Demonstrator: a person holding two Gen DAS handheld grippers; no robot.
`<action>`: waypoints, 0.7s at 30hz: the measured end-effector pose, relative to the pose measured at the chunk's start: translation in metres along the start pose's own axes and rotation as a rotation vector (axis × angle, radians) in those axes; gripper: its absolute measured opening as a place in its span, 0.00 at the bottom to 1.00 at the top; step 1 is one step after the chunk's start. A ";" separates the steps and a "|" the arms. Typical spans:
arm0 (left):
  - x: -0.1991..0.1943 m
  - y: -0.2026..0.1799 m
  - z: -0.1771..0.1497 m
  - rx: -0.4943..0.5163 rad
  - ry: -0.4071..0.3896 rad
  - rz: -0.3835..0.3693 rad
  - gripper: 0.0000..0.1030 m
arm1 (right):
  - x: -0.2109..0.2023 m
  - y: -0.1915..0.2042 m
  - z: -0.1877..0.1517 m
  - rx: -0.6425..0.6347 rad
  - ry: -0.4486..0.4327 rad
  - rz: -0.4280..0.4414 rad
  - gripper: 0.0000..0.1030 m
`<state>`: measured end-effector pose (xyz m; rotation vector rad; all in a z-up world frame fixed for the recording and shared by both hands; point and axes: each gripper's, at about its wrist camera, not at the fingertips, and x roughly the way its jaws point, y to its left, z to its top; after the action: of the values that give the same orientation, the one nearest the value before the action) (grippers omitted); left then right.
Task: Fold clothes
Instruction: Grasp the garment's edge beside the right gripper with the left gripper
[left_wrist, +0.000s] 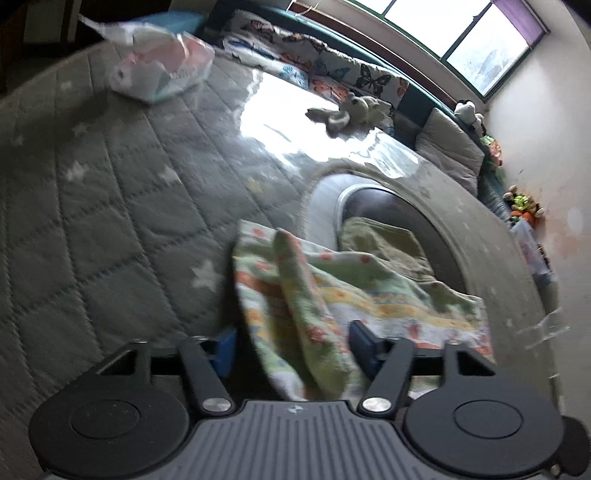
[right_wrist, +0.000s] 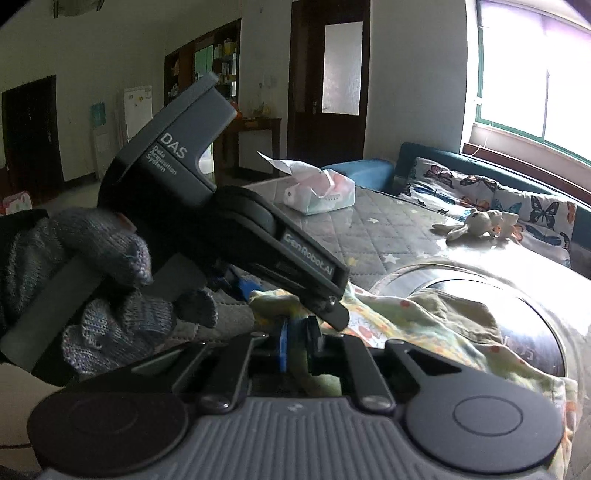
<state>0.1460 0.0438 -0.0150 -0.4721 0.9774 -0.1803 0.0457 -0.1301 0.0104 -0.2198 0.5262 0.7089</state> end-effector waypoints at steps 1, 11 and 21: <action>0.001 0.000 -0.001 -0.015 0.008 -0.013 0.47 | -0.002 0.000 0.000 0.003 -0.004 0.003 0.08; 0.006 0.005 -0.005 -0.039 0.022 -0.041 0.13 | -0.009 -0.006 -0.001 0.021 -0.014 0.006 0.06; 0.006 -0.002 -0.005 0.044 0.011 -0.022 0.13 | -0.026 -0.096 -0.032 0.185 0.070 -0.292 0.24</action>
<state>0.1458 0.0379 -0.0209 -0.4422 0.9774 -0.2245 0.0806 -0.2274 -0.0014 -0.1443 0.6086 0.3664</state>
